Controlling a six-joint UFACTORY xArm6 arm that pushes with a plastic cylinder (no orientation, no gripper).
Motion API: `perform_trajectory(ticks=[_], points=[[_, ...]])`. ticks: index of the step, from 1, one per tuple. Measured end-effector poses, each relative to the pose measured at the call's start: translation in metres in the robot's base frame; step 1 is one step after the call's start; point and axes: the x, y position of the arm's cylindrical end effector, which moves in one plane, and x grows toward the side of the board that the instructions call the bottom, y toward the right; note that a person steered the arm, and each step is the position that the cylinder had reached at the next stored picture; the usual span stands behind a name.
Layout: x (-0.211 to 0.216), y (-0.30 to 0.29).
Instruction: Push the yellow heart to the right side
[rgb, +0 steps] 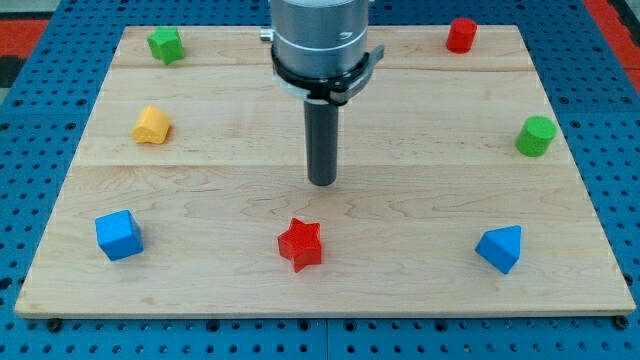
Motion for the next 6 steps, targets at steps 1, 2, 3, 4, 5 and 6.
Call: perform_trajectory(ticks=[1,2,3,4,5,6], points=[[-0.001,-0.067],[0.024,-0.2],[0.0,-0.295],[-0.043,-0.262],[-0.066,-0.188],[-0.098,-0.156]])
